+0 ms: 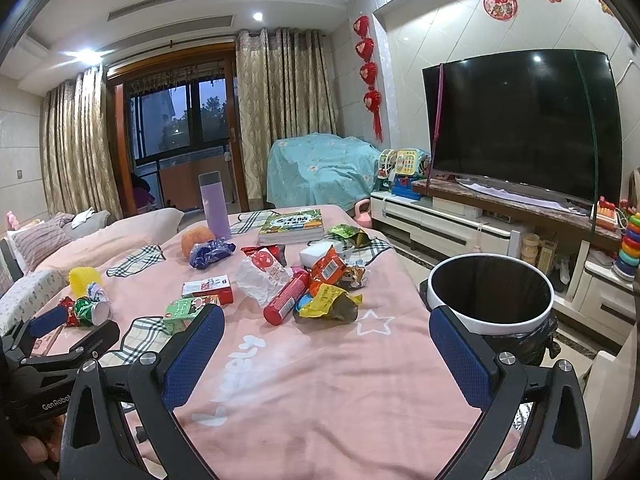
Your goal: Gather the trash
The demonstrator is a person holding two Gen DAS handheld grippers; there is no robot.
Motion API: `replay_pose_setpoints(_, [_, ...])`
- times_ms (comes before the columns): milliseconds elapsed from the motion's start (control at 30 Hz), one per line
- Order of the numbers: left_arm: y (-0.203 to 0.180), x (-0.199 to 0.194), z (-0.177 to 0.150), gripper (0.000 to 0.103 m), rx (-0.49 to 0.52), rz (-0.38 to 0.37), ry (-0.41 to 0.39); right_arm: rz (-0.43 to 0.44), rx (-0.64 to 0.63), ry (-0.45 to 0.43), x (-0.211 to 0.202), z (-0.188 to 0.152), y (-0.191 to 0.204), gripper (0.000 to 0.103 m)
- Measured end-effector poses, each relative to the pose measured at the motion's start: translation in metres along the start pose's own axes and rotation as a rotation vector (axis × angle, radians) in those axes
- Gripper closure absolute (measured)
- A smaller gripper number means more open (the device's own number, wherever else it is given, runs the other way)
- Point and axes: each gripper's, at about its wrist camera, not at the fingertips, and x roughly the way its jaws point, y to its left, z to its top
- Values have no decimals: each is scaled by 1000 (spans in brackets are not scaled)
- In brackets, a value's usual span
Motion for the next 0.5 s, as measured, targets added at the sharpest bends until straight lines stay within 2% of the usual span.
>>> replay_pose_setpoints(500, [17, 49, -2, 0, 24, -43, 112, 39, 2, 77, 31, 1, -5, 0])
